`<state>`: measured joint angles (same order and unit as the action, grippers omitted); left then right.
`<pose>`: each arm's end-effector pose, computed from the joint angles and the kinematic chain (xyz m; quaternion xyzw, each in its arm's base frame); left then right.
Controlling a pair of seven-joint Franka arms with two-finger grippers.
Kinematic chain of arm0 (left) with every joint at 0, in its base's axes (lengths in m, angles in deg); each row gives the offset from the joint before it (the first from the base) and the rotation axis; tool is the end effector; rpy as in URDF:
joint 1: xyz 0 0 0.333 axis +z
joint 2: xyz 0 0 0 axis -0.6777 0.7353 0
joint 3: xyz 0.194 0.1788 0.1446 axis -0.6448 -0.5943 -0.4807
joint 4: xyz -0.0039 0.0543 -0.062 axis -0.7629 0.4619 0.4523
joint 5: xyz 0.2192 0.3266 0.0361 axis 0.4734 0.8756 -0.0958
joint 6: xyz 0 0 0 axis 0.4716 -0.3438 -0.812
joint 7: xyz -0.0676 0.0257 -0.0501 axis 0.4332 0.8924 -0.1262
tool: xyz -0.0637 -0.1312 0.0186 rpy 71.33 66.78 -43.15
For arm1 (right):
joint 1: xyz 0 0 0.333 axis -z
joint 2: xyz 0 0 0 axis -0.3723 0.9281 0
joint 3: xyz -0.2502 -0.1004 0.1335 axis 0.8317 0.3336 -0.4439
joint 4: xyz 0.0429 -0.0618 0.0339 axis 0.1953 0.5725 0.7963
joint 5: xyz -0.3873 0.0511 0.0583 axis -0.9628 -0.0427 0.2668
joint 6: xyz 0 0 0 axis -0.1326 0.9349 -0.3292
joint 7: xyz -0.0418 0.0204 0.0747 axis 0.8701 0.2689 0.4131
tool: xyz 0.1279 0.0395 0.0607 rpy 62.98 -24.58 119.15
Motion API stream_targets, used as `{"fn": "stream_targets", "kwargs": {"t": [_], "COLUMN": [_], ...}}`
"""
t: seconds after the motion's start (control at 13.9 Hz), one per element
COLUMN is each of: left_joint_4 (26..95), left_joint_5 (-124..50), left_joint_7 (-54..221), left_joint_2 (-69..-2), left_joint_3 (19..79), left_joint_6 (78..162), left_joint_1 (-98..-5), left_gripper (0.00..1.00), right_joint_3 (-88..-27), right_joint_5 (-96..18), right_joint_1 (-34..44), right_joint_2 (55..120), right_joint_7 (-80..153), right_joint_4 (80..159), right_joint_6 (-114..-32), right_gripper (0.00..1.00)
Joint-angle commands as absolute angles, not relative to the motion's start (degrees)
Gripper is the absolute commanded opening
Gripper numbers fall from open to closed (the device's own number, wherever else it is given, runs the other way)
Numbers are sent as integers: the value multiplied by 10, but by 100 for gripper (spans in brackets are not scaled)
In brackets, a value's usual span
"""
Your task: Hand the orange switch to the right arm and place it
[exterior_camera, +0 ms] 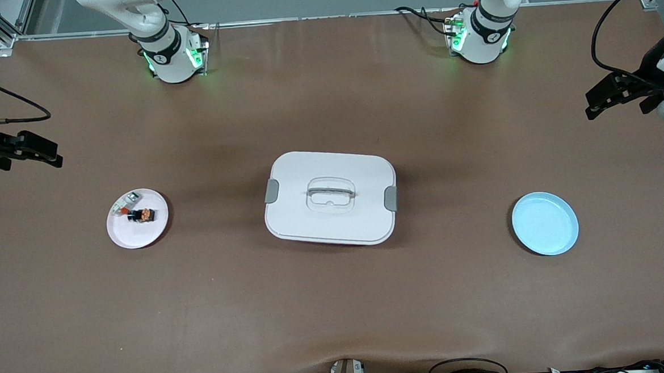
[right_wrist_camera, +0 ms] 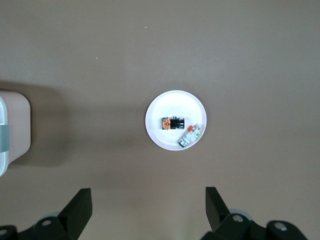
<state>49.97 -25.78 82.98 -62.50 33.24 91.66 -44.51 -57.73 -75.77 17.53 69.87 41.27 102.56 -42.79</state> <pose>0.5481 -0.0340 0.5894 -0.9997 -0.0170 -0.0109 0.0157 0.5784 -0.0042 0.5701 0.9997 -0.0023 -0.0226 0.0052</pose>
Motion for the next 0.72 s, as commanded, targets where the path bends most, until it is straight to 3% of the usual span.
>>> {"fn": "stream_targets", "kwargs": {"t": [0.0, 0.65], "left_joint_4": [500, 503], "left_joint_5": [-268, -268], "left_joint_7": [819, 819], "left_joint_2": [-628, -629], "left_joint_3": [331, 331], "left_joint_6": [915, 913], "left_joint_1": [-448, -445], "left_gripper": [100, 100], "right_joint_3": [-573, -572], "right_joint_5": [-749, -749], "right_joint_1": [172, 176], "right_joint_2": [696, 629], "right_joint_7": [418, 419], "right_joint_4": [1017, 1112], "right_joint_6": [-436, -531], "right_gripper": [100, 100]}}
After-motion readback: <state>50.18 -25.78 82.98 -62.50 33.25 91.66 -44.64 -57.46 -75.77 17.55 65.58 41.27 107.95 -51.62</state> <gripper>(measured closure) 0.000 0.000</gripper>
